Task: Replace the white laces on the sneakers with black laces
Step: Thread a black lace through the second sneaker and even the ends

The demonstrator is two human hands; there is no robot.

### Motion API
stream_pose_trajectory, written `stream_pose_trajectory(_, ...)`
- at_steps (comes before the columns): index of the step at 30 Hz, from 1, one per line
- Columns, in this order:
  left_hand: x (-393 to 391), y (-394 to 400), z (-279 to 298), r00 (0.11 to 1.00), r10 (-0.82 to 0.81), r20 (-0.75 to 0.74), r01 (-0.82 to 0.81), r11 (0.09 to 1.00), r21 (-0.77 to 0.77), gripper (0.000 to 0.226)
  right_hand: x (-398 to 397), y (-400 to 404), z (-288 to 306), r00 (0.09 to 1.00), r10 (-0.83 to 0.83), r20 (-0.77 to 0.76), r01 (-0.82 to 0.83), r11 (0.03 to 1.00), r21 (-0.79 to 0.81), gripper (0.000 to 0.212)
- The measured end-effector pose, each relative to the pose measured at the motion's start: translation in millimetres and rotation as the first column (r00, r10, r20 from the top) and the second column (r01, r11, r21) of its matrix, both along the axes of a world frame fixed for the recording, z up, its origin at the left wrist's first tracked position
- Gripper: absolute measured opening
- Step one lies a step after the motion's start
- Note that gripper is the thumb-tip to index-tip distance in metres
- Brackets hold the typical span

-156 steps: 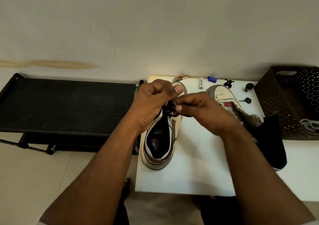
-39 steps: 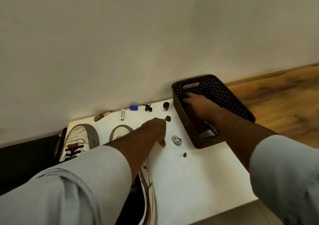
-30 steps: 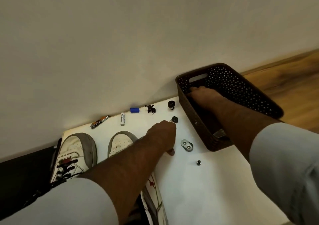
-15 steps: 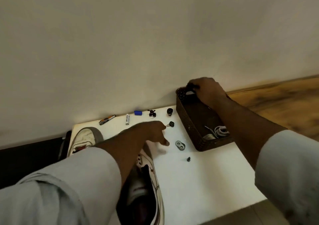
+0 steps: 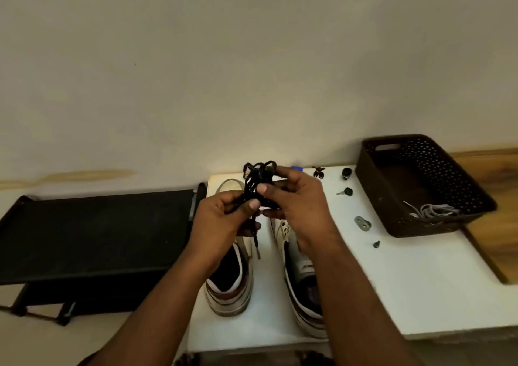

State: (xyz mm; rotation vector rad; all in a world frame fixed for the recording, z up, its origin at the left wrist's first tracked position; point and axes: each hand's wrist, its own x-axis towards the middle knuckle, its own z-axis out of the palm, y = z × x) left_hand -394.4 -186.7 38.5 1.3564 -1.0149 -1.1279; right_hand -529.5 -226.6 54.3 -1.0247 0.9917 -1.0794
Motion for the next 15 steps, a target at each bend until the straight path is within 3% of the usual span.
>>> stream_pose_trajectory(3,17.5,-20.8,-11.9,0.976,0.177,-0.126,-0.177,0.984,0.015,0.010,-3.0,-19.8,-5.7,0.987,-0.047,-0.151,0.047,0.999,0.000,0.037)
stream_pose_trajectory(6,31.5,-45.9,-21.5,0.894,0.316,-0.318,-0.308,0.948,0.077,0.009,-8.5,-37.0,-16.5,0.954,-0.138,-0.267,0.138,0.990,-0.020,0.027)
stream_pose_trajectory(10,47.5,-68.4,-24.6,0.731,0.478,-0.487,-0.491,0.864,0.112,0.010,-23.8,-59.2,-25.2,0.887,-0.428,-0.172,0.430,0.902,-0.029,0.014)
stream_pose_trajectory(12,56.0,-73.8,-25.2,0.687,0.539,-0.488,-0.539,0.828,0.156,0.010,-30.9,-67.5,-26.1,0.826,-0.553,-0.105,0.557,0.830,0.008,0.011)
stream_pose_trajectory(15,65.5,-74.7,-26.5,0.814,0.519,-0.262,-0.484,0.854,0.188,0.017,-41.1,-79.4,-35.7,0.741,-0.614,-0.273,0.599,0.788,-0.146,0.013)
